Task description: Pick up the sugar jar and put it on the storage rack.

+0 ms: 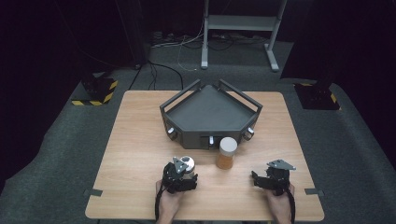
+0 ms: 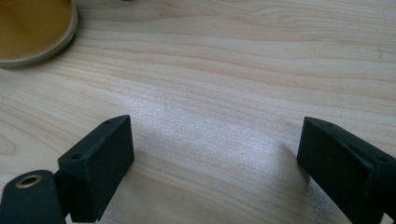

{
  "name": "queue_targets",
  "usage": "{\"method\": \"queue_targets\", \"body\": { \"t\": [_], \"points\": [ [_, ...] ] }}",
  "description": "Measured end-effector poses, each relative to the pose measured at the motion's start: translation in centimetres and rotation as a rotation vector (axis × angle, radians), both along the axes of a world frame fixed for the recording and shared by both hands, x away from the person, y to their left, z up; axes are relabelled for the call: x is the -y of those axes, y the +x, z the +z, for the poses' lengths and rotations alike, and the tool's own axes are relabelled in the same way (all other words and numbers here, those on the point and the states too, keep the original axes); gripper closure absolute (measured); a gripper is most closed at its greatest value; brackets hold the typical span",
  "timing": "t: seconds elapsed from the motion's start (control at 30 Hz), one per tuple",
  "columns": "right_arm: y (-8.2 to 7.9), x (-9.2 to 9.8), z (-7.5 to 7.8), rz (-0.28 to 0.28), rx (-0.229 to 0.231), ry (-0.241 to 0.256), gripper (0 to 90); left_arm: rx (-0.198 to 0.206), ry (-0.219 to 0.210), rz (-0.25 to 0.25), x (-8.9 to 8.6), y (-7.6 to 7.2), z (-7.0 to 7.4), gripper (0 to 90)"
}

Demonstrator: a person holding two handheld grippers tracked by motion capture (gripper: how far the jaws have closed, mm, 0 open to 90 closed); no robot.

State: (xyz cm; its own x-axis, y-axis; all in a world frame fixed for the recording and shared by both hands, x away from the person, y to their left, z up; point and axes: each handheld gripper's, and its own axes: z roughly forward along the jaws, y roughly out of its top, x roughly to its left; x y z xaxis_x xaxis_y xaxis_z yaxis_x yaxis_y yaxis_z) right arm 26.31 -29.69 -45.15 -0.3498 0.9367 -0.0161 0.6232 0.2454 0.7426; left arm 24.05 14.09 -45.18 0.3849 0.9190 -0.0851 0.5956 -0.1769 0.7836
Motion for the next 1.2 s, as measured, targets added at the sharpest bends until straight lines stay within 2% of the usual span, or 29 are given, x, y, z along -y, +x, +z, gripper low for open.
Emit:
{"method": "queue_targets", "body": {
  "t": [0.17,0.23,0.27,0.4,1.2],
  "points": [
    [0.0,0.0,0.0,0.0,0.0,0.0,10.6,0.021,-0.033,0.03,0.5,-0.2,-0.6,22.0],
    [0.0,0.0,0.0,0.0,0.0,0.0,10.7,0.005,-0.008,0.008,0.2,0.0,-0.2,23.1],
    [0.0,0.0,0.0,0.0,0.0,0.0,10.7,-0.011,0.027,-0.018,0.1,0.3,0.3,23.4],
    [0.0,0.0,0.0,0.001,0.0,0.0,10.7,-0.025,0.047,-0.037,0.0,0.5,0.7,25.2],
    [-0.1,0.0,0.0,0.001,0.001,0.0,11.2,-0.023,0.052,-0.036,0.1,0.6,0.7,30.4]
  ]
}}
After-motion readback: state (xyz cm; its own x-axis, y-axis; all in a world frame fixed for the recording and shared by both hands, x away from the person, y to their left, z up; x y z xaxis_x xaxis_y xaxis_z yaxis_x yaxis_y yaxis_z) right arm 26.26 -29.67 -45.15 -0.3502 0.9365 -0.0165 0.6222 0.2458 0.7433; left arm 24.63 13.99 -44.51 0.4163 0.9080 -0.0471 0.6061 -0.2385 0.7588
